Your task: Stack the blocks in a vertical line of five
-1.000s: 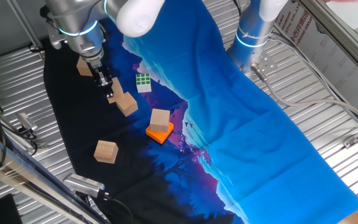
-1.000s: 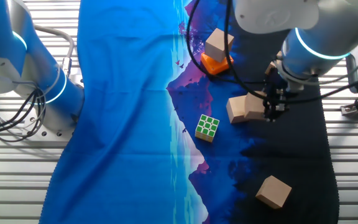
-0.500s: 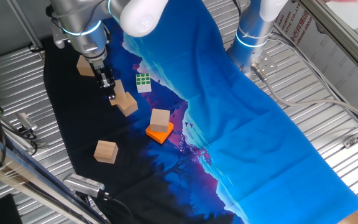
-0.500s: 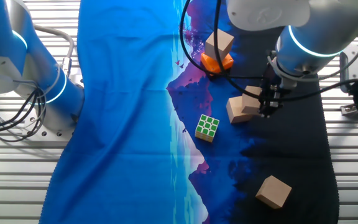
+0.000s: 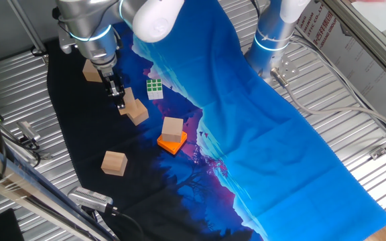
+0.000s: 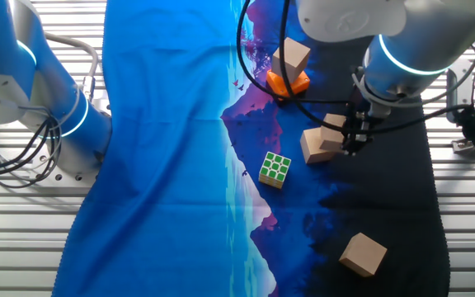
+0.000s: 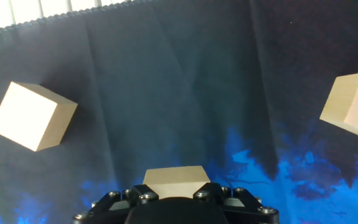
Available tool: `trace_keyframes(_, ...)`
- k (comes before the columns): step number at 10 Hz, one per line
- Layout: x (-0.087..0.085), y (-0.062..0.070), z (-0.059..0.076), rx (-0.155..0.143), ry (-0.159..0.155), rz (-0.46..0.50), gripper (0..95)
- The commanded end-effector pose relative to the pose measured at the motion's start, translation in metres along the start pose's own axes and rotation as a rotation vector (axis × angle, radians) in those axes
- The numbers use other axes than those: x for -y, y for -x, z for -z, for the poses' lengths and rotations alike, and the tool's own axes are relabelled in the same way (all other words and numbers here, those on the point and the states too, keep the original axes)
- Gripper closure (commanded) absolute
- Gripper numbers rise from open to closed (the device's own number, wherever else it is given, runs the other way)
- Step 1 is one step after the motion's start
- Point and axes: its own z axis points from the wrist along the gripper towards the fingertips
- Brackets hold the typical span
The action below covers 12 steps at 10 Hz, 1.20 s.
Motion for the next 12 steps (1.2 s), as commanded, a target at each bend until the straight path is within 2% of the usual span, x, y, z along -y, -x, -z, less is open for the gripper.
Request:
trace_keyframes(1, -0.0017, 0.0007, -0.0033, 0.0, 0.003, -0.006, 95.0)
trace_keyframes(12, 0.0033, -0.0006, -0.0062, -0.018, 0.0, 0.008, 95.0)
